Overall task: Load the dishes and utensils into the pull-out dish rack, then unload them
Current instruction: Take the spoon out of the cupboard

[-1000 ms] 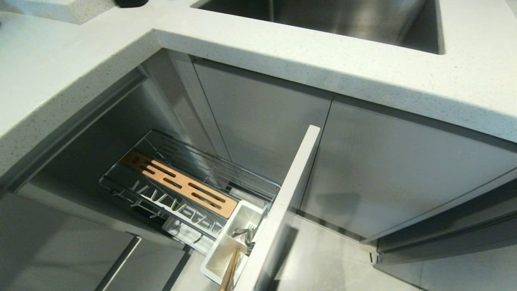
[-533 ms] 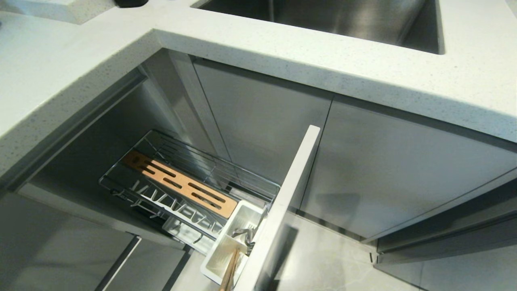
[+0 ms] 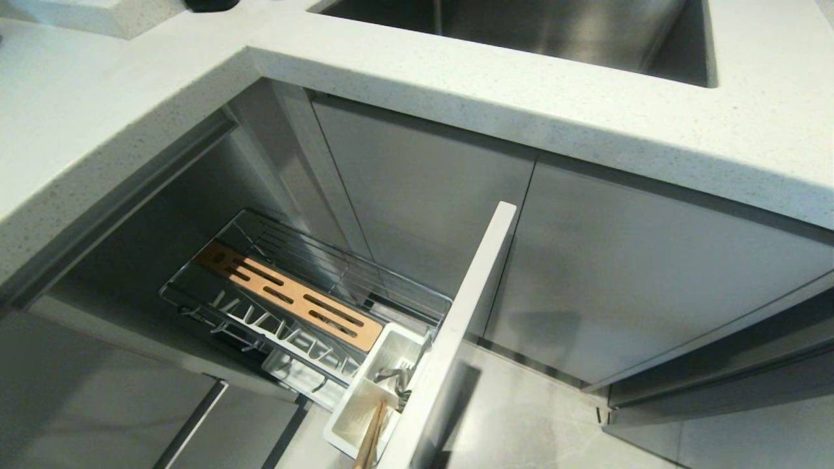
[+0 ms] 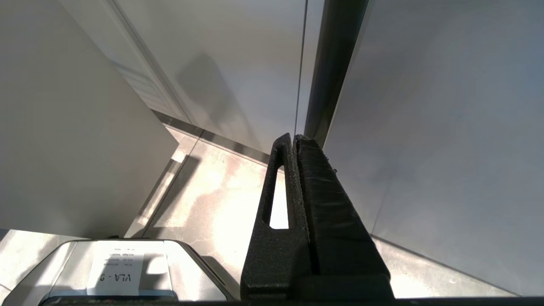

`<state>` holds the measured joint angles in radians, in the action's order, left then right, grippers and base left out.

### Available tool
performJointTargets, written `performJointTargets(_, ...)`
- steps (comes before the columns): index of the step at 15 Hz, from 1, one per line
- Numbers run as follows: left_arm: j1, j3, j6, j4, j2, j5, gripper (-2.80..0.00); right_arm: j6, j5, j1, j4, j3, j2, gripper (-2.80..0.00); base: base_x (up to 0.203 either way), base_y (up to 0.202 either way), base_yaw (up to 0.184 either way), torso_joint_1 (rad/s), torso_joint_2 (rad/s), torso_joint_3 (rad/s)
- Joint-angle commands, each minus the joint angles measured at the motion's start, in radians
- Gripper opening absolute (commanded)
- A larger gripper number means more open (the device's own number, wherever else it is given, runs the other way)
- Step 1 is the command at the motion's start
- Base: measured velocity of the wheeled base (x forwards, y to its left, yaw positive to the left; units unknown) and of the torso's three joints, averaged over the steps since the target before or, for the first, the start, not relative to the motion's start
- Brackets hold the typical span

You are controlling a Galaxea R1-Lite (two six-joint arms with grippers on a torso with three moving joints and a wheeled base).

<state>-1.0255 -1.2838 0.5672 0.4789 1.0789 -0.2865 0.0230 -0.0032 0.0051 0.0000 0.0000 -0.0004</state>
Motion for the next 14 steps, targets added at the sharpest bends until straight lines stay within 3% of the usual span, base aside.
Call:
performJointTargets(1,-0.001,0.000,0.003,0.003,0.004,-0.003,-2.80,0.000,0.000,-0.001,0.000,0.002,0.000,-2.80,0.000,0.000,0.000,0.000,0.00,0.000)
performJointTargets(14,-0.001,0.008,0.003,0.003,0.009,-0.025,-2.80,0.000,0.000,0.000,-0.001,0.002,0.000,-2.80,0.000,0.000,0.000,0.000,0.00,0.000)
